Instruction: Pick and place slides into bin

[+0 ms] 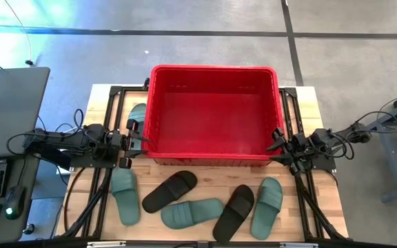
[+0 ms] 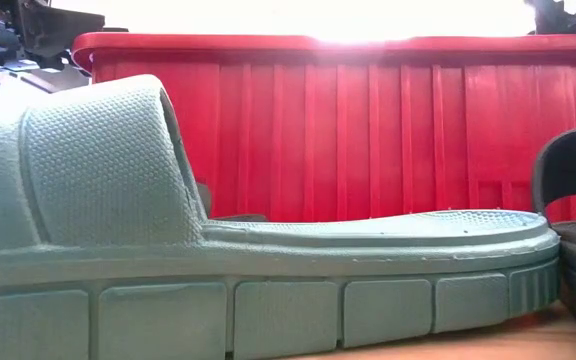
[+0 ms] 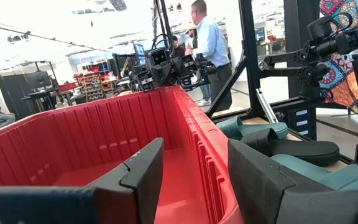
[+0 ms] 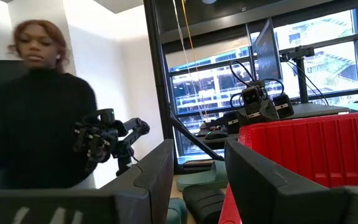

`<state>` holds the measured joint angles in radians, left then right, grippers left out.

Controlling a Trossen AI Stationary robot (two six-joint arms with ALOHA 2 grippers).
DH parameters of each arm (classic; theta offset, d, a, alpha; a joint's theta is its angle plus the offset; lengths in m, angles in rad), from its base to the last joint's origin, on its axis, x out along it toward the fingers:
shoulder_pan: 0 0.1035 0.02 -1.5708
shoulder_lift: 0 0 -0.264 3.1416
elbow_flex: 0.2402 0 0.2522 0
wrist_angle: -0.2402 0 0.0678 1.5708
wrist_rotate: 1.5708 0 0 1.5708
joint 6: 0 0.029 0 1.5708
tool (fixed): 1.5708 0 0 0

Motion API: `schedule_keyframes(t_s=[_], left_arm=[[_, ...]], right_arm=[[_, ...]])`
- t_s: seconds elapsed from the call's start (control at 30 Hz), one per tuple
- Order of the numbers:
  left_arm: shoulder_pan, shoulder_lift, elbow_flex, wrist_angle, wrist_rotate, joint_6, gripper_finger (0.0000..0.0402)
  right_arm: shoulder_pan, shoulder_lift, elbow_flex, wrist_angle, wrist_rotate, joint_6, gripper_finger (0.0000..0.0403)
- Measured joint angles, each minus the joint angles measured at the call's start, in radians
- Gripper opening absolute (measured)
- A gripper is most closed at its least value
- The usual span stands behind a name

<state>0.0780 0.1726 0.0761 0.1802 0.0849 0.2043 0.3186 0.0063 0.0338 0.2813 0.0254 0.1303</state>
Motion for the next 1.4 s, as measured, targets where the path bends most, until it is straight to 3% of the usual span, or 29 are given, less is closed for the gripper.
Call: schedule_keyframes(t_s=[0.2,0.33,0.4,0.5,0.63,0.73,0.83,0.93,1.0,1.23,1.4], left_arm=[[0.000,0.004,-0.001,0.093,-0.008,0.004,0.0161],[0.000,0.003,0.085,0.118,0.139,0.023,0.0161],[0.000,0.010,0.168,0.071,0.216,0.107,0.0161],[0.000,0.037,0.354,-0.186,0.243,0.239,0.0161],[0.000,0.157,0.691,-0.638,0.108,0.251,0.0161],[0.000,0.286,0.941,-0.889,0.031,0.248,0.0161],[0.000,0.404,1.153,-1.059,-0.051,0.245,0.0161],[0.000,0.495,1.312,-1.139,-0.115,0.245,0.0161],[0.000,0.533,1.383,-1.140,-0.119,0.221,0.0161],[0.000,0.586,1.463,-1.103,-0.028,0.192,0.0161],[0.000,0.587,1.447,-1.132,-0.027,0.181,0.0161]], right_arm=[[0.000,0.000,0.000,0.000,0.000,0.000,0.0134],[0.000,0.000,0.000,0.000,0.000,0.000,0.0134],[0.000,0.000,0.000,0.000,0.000,0.000,0.0134],[0.000,0.000,0.000,0.000,0.000,0.000,0.0134],[0.000,0.001,-0.002,0.062,0.016,-0.029,0.0134],[-0.005,0.000,0.012,0.216,0.093,-0.171,0.0134],[-0.004,0.010,0.052,0.330,0.018,-0.173,0.0134],[-0.004,0.037,0.138,0.302,-0.156,-0.158,0.0134],[-0.003,0.077,0.209,0.270,-0.217,-0.165,0.0134],[-0.004,0.322,0.592,0.052,-0.150,-0.215,0.0134],[-0.004,0.506,0.838,-0.117,-0.155,-0.125,0.0134]])
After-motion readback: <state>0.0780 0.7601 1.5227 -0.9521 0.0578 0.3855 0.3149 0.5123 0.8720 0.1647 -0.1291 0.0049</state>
